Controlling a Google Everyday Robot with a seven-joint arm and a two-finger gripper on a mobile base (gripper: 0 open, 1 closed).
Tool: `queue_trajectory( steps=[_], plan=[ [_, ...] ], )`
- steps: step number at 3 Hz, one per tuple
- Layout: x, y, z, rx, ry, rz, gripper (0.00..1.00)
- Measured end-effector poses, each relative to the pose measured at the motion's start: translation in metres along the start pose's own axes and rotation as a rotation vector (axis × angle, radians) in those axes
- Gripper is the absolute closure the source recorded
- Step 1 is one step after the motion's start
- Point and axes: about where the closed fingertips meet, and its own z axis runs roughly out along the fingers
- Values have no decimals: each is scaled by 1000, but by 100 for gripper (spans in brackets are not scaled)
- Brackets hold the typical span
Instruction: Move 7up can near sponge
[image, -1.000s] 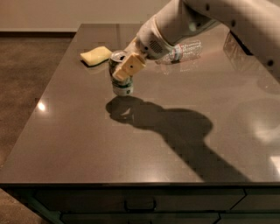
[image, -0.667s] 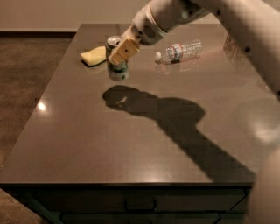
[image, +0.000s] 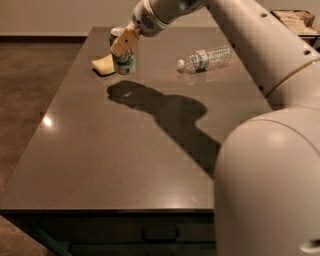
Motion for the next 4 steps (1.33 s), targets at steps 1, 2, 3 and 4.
queue_trajectory(
  steps=[1,2,3,4],
  plan=[
    [-5,-19,30,30,32,37,100],
    [2,-33,52,45,65,77,100],
    [11,-41,68,51,77,105,100],
    [21,-47,76,52,81,121,83]
  ],
)
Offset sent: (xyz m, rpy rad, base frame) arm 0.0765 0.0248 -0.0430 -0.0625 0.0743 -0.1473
